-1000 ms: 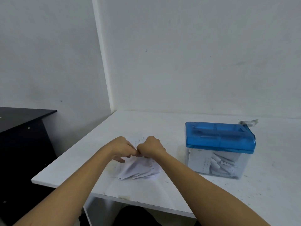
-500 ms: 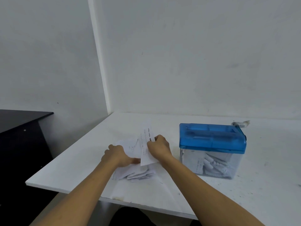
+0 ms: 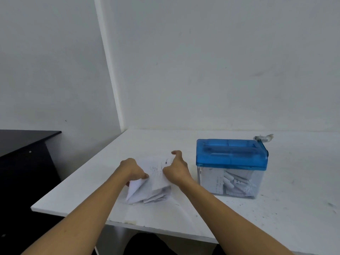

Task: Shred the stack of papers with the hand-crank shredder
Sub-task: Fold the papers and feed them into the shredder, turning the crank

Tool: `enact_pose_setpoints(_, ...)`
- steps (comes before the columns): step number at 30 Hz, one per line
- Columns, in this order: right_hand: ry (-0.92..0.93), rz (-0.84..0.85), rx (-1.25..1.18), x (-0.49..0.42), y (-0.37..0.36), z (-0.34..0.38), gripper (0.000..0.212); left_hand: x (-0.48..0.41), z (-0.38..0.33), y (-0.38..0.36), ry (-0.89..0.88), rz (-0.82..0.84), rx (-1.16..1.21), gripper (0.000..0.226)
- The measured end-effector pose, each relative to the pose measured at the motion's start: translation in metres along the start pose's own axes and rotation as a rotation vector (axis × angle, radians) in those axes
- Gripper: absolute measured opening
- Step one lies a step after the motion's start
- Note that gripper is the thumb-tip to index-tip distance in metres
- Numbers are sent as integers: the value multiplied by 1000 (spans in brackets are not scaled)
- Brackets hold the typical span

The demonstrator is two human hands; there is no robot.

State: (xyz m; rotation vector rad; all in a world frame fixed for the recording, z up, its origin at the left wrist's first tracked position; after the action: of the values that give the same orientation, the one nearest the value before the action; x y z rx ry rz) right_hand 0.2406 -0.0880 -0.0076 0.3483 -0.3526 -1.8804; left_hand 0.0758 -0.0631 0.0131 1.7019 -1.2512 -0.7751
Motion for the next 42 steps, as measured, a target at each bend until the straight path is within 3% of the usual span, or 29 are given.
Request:
enact_pose_setpoints(2, 38, -8, -5, 0, 2, 1, 58, 1, -1, 1, -36, -30, -21, 41)
enact_pose_setpoints(5, 41, 3, 43, -3, 2, 5, 40, 5, -9, 6, -125, -220, -24, 24)
enact_pose_setpoints(7, 21, 19, 24, -7, 1, 8, 30, 11, -21, 10, -193, -333, 7, 28)
enact_pose_setpoints(12, -169, 120, -357, -9, 11, 35, 49, 43, -59, 28, -363, -457, 46, 38)
enact_pose_setpoints(14, -168, 132, -411, -13, 19, 47, 44, 54, -69, 36, -421, -483, 71, 30)
enact_pose_setpoints(17, -113, 28, -416, -16, 32, 64, 27, 64, -77, 49, -448, -425, 193, 14)
enact_pose_setpoints(20, 50, -128, -361, -20, 52, 75, 10, 66, -81, 66, -381, -360, 548, 8)
enact_pose_setpoints(22, 167, -175, -325, -17, 73, 82, 10, 61, -83, 75, -262, -329, 727, 26)
enact_pose_setpoints(24, 269, -146, -287, -14, 92, 85, 21, 58, -89, 78, -149, -120, 815, 42)
enact_pose_setpoints(27, 349, -92, -210, -13, 113, 81, 23, 60, -108, 69, -154, 142, 967, 38)
enact_pose_setpoints(33, 402, -140, -228, -13, 149, 67, 42, 70, -161, 39, -295, 69, 1039, 26)
enact_pose_setpoints(36, 290, -197, -227, -16, 174, 57, 50, 73, -185, 34, -317, 65, 1115, 24)
enact_pose_setpoints(39, 209, -200, -74, -18, 200, 45, 37, 74, -205, 36, -327, 59, 1159, 22)
enact_pose_setpoints(42, 260, -204, 4, -16, 225, 33, 21, 77, -225, 37, -352, 57, 1175, 15)
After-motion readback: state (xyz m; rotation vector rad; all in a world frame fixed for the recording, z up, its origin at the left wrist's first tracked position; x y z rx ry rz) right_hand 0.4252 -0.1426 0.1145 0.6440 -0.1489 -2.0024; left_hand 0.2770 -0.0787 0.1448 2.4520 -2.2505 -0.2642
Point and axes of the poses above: each hand's wrist, its own x-axis away from the middle knuckle, its own y-axis out of the back of the hand, z = x × y, the point moved 1 cm from there along -x, towards the middle knuckle, and after that the axes turned 15 degrees about -z, right-handed, at the moved point
